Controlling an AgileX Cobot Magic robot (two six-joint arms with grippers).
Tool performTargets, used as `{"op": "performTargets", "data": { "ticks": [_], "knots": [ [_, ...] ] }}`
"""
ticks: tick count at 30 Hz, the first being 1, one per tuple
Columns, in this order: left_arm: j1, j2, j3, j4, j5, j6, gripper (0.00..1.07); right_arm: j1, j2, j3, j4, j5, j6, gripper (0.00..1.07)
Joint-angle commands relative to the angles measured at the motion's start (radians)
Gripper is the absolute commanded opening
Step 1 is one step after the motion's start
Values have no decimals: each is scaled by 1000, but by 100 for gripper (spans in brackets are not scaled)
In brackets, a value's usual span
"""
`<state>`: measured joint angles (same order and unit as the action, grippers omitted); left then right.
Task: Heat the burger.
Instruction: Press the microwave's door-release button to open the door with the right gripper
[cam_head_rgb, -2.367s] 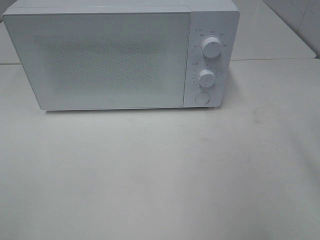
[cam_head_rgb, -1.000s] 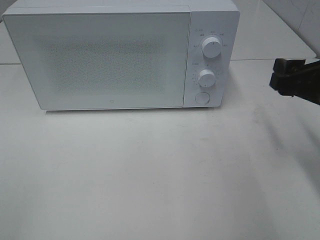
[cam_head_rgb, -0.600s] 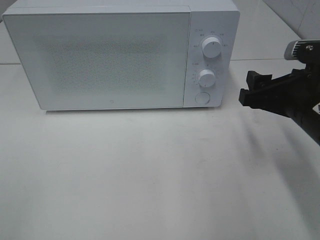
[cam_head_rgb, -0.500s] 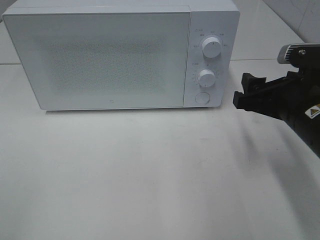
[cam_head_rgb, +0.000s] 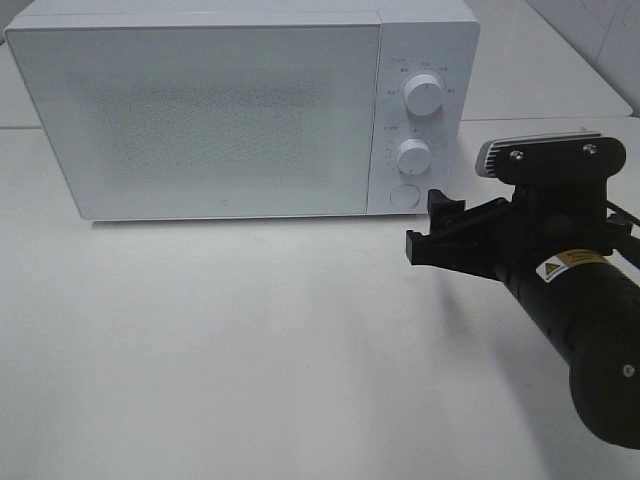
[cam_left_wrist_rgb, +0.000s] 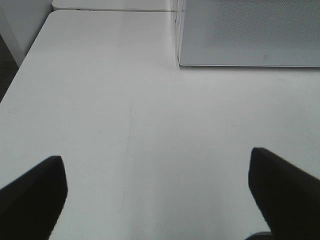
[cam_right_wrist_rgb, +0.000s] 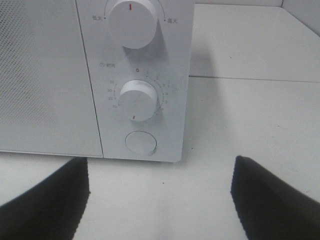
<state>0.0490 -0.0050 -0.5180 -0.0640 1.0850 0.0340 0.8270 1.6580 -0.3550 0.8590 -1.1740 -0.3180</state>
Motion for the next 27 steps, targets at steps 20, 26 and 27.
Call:
{"op": "performTargets", "data": {
  "ticks": [20,26,27],
  "knots": [
    [-1,-18,2,3,-14,-3,93,27,6,-10,30,87,655,63],
    [-1,-18,2,3,-14,-3,93,27,6,-10,22,133,1015,51],
    [-1,-18,2,3,-14,-3,93,27,6,-10,20,140,1125,45]
  ]
}}
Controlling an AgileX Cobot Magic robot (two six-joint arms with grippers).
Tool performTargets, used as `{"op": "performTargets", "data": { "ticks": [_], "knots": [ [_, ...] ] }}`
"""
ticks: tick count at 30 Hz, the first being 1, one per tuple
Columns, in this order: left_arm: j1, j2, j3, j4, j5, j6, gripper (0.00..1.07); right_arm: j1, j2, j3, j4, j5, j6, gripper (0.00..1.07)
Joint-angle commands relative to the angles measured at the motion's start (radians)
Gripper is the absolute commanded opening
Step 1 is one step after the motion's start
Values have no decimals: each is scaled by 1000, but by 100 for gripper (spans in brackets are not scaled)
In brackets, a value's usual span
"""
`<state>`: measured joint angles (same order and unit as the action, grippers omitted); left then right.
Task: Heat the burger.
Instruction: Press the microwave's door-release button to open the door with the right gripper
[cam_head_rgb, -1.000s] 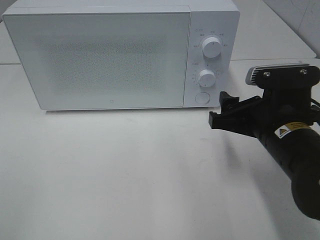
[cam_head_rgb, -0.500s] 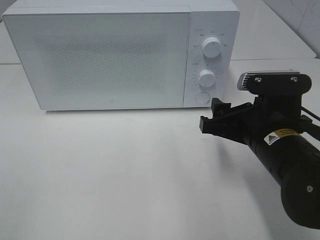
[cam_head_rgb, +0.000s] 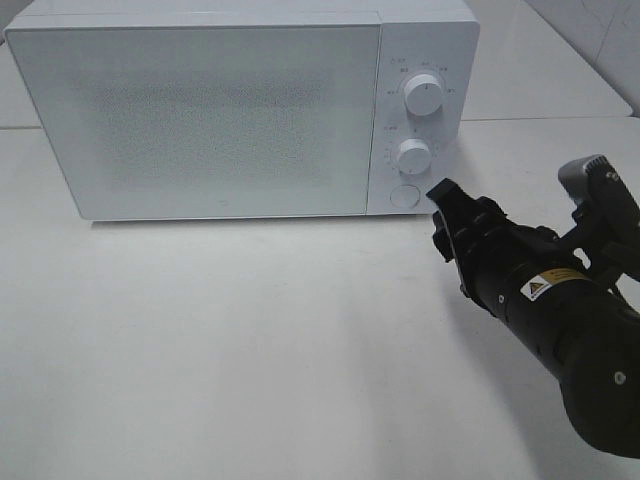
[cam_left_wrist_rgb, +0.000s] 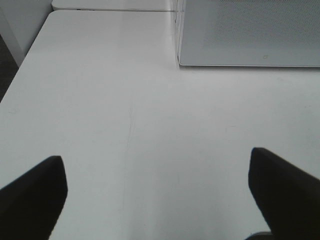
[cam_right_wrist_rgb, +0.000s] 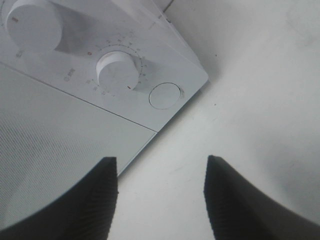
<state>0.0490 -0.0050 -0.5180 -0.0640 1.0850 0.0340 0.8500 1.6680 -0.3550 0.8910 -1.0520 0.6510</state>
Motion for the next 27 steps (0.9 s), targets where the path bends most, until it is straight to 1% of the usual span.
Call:
{"op": "performTargets", "data": {
  "ticks": [1,2,3,5,6,7,8,9,10,11,13,14,15,19,27],
  "knots": [
    [-1,-18,2,3,-14,-3,93,4,-4,-10,-12,18,156,45],
    [-1,-18,2,3,-14,-3,93,4,-4,-10,-14,19,197,42],
    [-1,-18,2,3,-14,-3,93,4,-4,-10,-14,19,197,42],
    [-1,-18,2,3,-14,-3,93,4,-4,-10,-14,21,351,30],
    [-1,-18,2,3,-14,-3,93,4,-4,-10,-14,21,351,30],
    [-1,-18,2,3,-14,-3,93,4,-4,-10,-14,23,378,27],
    [-1,-18,2,3,-14,-3,93,4,-4,-10,-14,23,378,27],
    [-1,-18,2,3,-14,-3,93,4,-4,-10,-14,22,421,20],
    [-1,-18,2,3,-14,-3,93,4,-4,-10,-14,24,461,16],
    [-1,-18,2,3,-14,-3,93,4,-4,-10,-14,24,461,16],
    [-1,-18,2,3,-14,-3,93,4,-4,-10,-13,27,526,3],
    [-1,-18,2,3,-14,-3,93,4,-4,-10,-13,27,526,3],
    [-1,-18,2,3,-14,-3,93,4,-4,-10,-12,27,547,0],
    [-1,-18,2,3,-14,-3,93,3,-4,-10,0,27,601,0],
    [-1,-18,2,3,-14,-3,93,0,0,-11,48,23,604,0]
  ]
}}
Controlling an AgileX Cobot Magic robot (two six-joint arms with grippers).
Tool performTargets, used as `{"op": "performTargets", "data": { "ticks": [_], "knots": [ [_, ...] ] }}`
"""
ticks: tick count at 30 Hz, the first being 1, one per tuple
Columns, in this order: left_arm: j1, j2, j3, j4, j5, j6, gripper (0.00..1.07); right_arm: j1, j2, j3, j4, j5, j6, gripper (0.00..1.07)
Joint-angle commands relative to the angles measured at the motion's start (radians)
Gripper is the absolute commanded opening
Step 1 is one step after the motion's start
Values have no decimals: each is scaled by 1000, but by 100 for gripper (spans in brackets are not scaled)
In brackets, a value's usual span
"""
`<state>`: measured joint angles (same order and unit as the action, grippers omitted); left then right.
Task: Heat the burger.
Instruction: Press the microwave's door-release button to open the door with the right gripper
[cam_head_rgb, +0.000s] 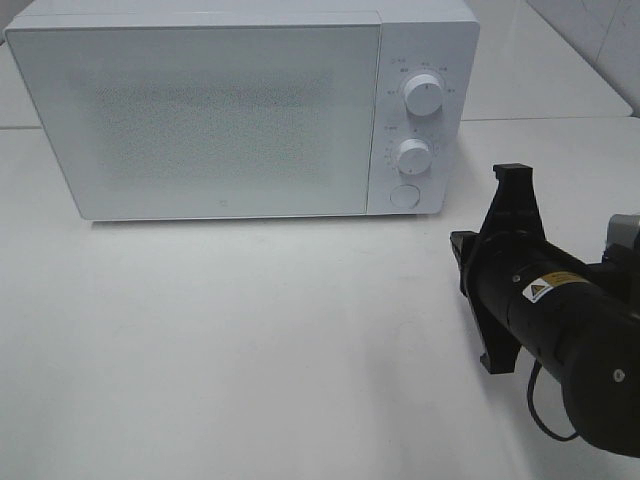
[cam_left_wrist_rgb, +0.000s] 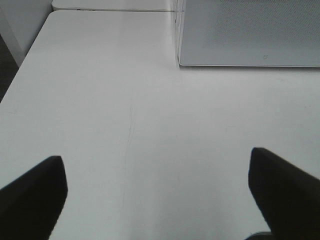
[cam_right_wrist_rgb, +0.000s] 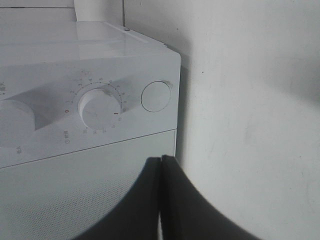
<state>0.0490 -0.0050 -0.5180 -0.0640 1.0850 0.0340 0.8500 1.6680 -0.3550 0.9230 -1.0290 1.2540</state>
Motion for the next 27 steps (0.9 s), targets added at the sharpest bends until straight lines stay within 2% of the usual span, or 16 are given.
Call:
{"op": "performTargets", "data": {
  "ticks": [1,9,27],
  "knots": [
    [-1,-18,2,3,-14,-3,93,0,0,-11,16,0,1,0],
    [-1,-18,2,3,-14,-3,93,-12,92,-70,8,-2,44,0],
    [-1,-18,2,3,-14,-3,93,-196,226,-261,-189,67,62,0]
  ]
}}
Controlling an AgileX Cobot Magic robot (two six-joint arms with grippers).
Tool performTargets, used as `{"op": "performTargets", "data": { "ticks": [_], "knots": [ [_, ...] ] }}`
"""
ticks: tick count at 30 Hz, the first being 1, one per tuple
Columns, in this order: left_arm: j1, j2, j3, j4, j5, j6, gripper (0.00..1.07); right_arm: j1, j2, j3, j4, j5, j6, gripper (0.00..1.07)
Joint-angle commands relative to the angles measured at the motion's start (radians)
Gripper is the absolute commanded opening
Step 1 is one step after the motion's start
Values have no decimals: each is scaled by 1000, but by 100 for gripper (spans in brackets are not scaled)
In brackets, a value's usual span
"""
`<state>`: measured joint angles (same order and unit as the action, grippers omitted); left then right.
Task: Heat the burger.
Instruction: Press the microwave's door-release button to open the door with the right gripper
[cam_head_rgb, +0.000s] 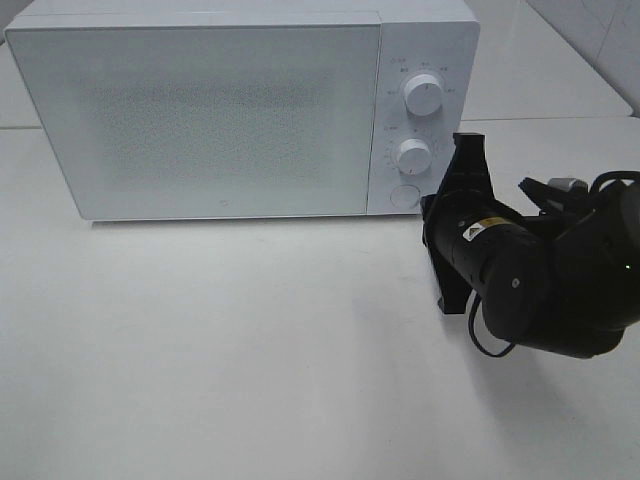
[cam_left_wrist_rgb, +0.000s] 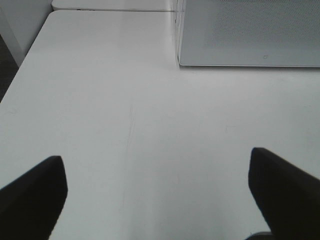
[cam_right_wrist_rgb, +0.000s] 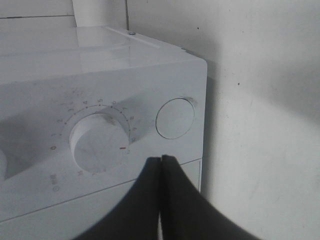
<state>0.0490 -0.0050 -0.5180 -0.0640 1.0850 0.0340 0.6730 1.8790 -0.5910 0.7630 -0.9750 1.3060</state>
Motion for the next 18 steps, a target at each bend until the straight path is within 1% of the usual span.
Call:
{"op": "performTargets", "data": {
  "ticks": [1,7,11,18],
  "knots": [
    [-1,-18,2,3,-14,-3,93,-19,15,-25,-29,13,10,0],
    [-1,-18,2,3,-14,-3,93,-50,75,-94,-68,50,19,0],
    [-1,-18,2,3,-14,-3,93,-56,102,-124,-70,65,25,0],
    [-1,-18,2,3,-14,-3,93,-93,140,-190,-82,101,24,0]
  ]
}}
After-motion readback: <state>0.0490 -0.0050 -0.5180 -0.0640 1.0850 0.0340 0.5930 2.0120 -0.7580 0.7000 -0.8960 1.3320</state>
